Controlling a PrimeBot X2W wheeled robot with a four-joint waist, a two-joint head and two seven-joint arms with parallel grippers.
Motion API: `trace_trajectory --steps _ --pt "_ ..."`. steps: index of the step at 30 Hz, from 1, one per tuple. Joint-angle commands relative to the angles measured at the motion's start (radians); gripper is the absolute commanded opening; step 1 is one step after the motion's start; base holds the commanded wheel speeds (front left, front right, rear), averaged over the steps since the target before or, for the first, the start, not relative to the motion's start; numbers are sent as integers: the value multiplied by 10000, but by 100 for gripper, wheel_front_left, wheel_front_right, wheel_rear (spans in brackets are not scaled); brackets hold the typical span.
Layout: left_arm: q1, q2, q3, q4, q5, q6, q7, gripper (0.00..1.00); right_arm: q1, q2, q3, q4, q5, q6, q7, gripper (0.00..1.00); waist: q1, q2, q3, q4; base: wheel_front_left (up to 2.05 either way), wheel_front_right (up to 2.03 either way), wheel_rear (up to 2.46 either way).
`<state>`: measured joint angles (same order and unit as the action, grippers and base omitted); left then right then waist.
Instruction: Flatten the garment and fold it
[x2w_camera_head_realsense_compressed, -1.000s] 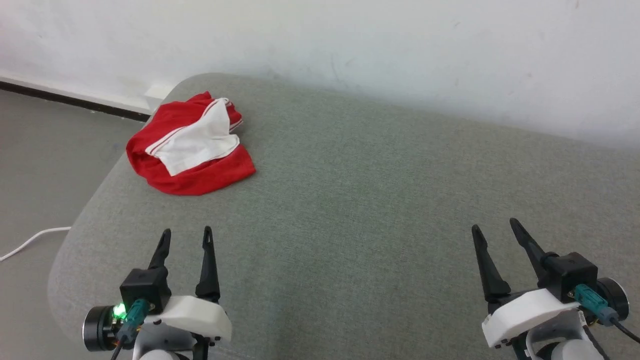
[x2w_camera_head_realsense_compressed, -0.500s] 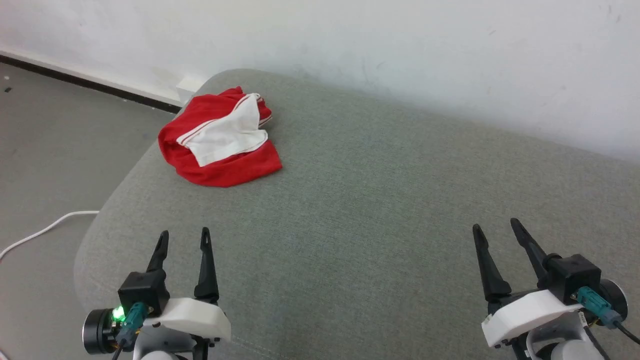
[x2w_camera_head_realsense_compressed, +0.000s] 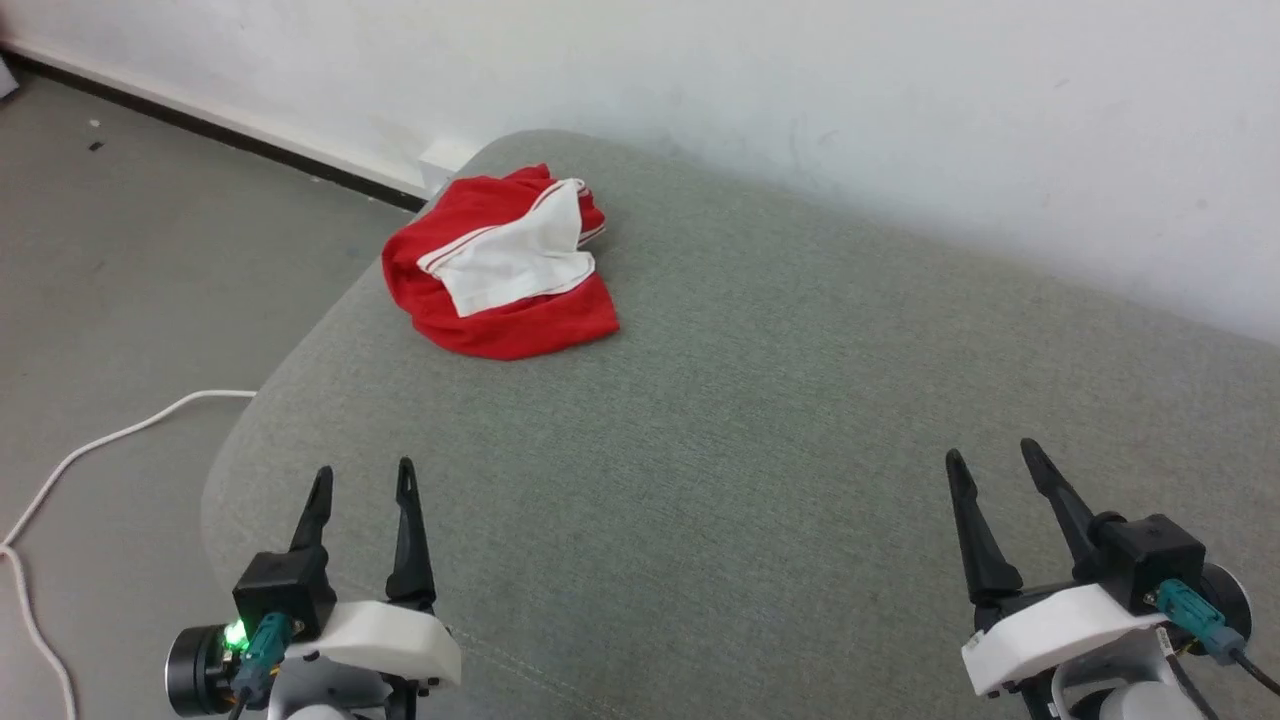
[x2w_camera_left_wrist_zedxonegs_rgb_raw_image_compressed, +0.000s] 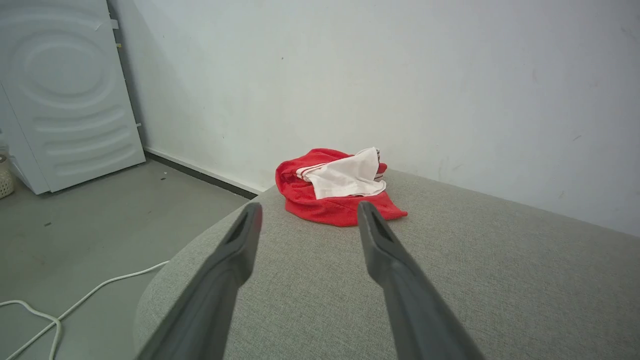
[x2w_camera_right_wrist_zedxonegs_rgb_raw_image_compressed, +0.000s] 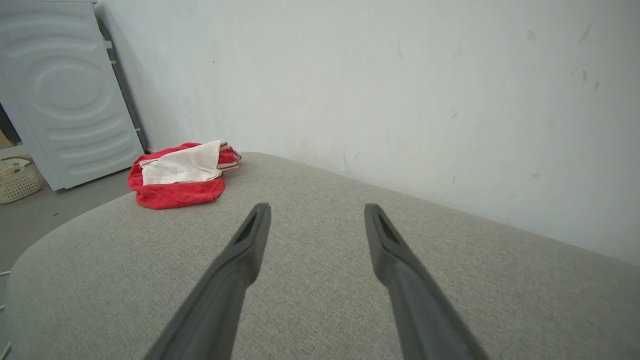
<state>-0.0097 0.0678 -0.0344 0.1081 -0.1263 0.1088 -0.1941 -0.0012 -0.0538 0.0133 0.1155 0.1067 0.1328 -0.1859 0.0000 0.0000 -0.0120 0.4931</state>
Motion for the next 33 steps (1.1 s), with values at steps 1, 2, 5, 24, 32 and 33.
trace_trajectory --steps 1,2,5,24,32,33 --pt "-42 54 -22 58 -107 82 -82 100 -169 26 21 49 62 -16 -90 100 0 0 3 163 0 0 0" --pt "-50 53 -34 74 -119 87 -102 100 -167 27 18 53 71 -16 -111 100 0 0 7 230 0 0 0" --pt "-69 48 -83 132 -151 102 -165 100 -168 28 15 87 105 -17 -175 100 0 0 11 435 0 0 0" --pt "-955 65 -59 650 -851 39 -463 100 -530 34 302 82 101 -20 -349 100 0 0 785 873 0 0 0" --pt "-4309 979 372 1903 -1428 -340 692 100 -1602 36 924 -397 -339 -21 -137 100 0 0 2923 -1087 0 0 0" --pt "-4730 1147 453 2065 -1497 -398 886 100 -1733 36 951 -439 -381 -21 -132 100 0 0 3221 -1364 0 0 0"
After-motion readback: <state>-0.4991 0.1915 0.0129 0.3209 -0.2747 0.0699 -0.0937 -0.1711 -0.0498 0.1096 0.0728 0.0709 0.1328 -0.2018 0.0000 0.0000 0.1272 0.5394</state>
